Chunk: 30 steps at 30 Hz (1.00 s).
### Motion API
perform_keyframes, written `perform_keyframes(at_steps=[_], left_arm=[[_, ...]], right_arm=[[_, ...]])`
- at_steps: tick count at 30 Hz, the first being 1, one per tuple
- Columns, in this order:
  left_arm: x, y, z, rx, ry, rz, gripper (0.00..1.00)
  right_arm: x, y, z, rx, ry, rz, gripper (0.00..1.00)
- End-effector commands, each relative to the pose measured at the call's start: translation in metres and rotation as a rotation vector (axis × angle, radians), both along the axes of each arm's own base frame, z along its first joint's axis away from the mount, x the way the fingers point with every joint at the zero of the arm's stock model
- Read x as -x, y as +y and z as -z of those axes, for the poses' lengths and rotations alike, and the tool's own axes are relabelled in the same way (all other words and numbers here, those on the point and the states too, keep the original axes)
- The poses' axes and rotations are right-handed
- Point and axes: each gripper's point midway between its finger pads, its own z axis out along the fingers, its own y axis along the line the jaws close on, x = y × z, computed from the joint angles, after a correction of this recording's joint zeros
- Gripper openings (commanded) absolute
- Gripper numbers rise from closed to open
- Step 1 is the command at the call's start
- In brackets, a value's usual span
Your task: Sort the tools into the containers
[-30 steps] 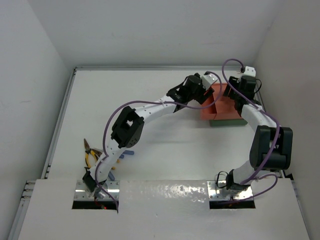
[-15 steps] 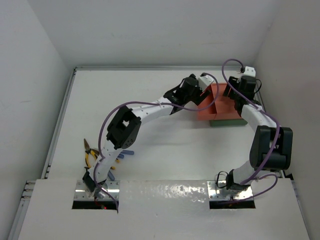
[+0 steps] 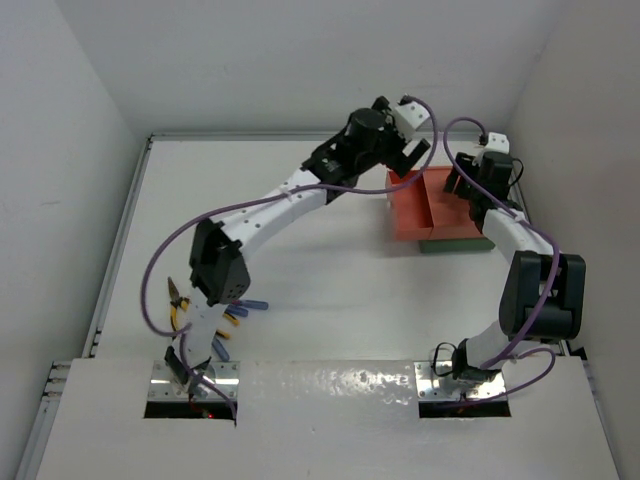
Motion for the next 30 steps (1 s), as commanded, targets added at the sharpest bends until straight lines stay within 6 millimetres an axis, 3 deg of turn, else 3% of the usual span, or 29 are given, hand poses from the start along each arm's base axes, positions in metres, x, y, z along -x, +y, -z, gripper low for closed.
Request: perform_keyframes(at_steps=[1, 3, 4, 5, 6, 7, 8, 9, 10, 11, 12, 13, 14, 15, 17, 18, 22, 24, 26, 30], left_arm=[[0.003, 0.074, -0.057, -0.018, -0.021, -0.078, 0.92], [0.014, 0.119, -0.066, -0.026, 0.046, -0.088, 0.92], [0.001, 0.163, -0.052, -0.041, 0.100, -0.138, 0.91], [0.018, 0.190, -0.066, -0.031, 0.117, -0.113, 0.90], [0.021, 0.213, -0.062, -0.078, 0.116, -0.106, 0.89], [0.019, 0.254, -0.039, -0.133, 0.164, -0.156, 0.86], [0.037, 0.283, -0.039, -0.185, 0.173, -0.194, 0.84], [0.042, 0.310, -0.029, -0.291, 0.150, -0.209, 0.81], [0.059, 0.325, 0.013, -0.387, 0.222, -0.202, 0.80], [0.082, 0.341, 0.022, -0.450, 0.237, -0.193, 0.79], [0.096, 0.347, 0.040, -0.558, 0.235, -0.112, 0.76], [0.130, 0.351, 0.080, -0.626, 0.334, -0.007, 0.72], [0.143, 0.354, 0.098, -0.687, 0.346, 0.067, 0.72], [0.166, 0.359, 0.137, -0.714, 0.431, 0.121, 0.72], [0.182, 0.358, 0.162, -0.734, 0.437, 0.194, 0.71], [0.196, 0.363, 0.187, -0.752, 0.489, 0.221, 0.71], [0.191, 0.384, 0.215, -0.839, 0.472, 0.136, 0.67], [0.200, 0.387, 0.226, -0.870, 0.480, 0.177, 0.64], [0.210, 0.381, 0.229, -0.858, 0.455, 0.252, 0.64], [0.234, 0.362, 0.240, -0.789, 0.456, 0.414, 0.67]], right_arm=[[0.069, 0.026, 0.101, -0.122, 0.377, -0.049, 0.65], [0.070, 0.029, 0.103, -0.133, 0.376, -0.058, 0.65], [0.071, 0.030, 0.103, -0.135, 0.376, -0.060, 0.65], [0.071, 0.030, 0.102, -0.131, 0.373, -0.065, 0.65], [0.071, 0.029, 0.100, -0.128, 0.367, -0.065, 0.66], [0.070, 0.029, 0.098, -0.122, 0.358, -0.065, 0.66], [0.070, 0.028, 0.096, -0.116, 0.353, -0.064, 0.66], [0.069, 0.027, 0.093, -0.109, 0.341, -0.065, 0.66], [0.068, 0.027, 0.089, -0.104, 0.329, -0.067, 0.67], [0.067, 0.026, 0.087, -0.094, 0.324, -0.076, 0.67], [0.066, 0.028, 0.080, -0.090, 0.304, -0.092, 0.68], [0.066, 0.028, 0.077, -0.076, 0.298, -0.107, 0.68], [0.066, 0.028, 0.074, -0.068, 0.293, -0.114, 0.69], [0.063, 0.028, 0.064, -0.059, 0.270, -0.120, 0.69], [0.065, 0.029, 0.057, -0.044, 0.269, -0.141, 0.70], [0.063, 0.030, 0.050, -0.040, 0.256, -0.150, 0.70], [0.064, 0.047, 0.012, -0.003, 0.162, -0.249, 0.70], [0.065, 0.053, -0.001, 0.022, 0.132, -0.276, 0.71], [0.065, 0.058, -0.014, 0.032, 0.098, -0.294, 0.72], [0.065, 0.062, -0.013, 0.027, 0.105, -0.313, 0.72]])
